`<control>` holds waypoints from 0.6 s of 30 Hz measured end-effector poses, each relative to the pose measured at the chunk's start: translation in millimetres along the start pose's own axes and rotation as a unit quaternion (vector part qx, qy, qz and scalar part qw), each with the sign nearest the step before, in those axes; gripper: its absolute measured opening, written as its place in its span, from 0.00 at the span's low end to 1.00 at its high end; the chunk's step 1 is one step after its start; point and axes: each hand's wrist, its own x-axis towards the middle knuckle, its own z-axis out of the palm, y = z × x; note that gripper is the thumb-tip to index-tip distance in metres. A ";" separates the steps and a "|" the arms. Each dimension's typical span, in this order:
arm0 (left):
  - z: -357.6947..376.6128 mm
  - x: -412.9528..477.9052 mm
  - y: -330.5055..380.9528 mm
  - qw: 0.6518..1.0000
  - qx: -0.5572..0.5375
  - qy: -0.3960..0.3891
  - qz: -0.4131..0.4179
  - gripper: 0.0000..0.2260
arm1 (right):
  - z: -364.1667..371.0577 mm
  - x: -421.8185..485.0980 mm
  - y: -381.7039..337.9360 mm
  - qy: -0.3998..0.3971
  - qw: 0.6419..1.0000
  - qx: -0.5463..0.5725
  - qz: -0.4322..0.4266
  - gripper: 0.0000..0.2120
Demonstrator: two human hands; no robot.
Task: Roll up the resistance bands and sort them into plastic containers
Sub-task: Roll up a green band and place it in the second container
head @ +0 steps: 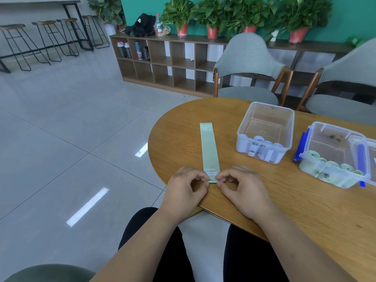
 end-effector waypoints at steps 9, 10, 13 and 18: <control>3.4 -0.3 -1.8 1.000 0.006 0.004 0.007 0.04 | -0.4 -0.4 -1.6 -0.003 1.000 -0.009 0.006 0.06; 4.0 -0.3 -2.5 1.000 0.009 0.005 0.009 0.04 | -0.4 -0.4 -1.9 -0.004 1.000 -0.015 0.006 0.05; 6.0 -0.1 -4.0 1.000 0.021 0.012 0.015 0.03 | 0.8 -0.3 -2.4 -0.003 0.999 -0.034 0.006 0.04; 9.5 0.3 -7.3 0.999 0.034 0.021 0.015 0.02 | 3.8 0.3 -1.1 0.005 0.999 -0.052 0.013 0.02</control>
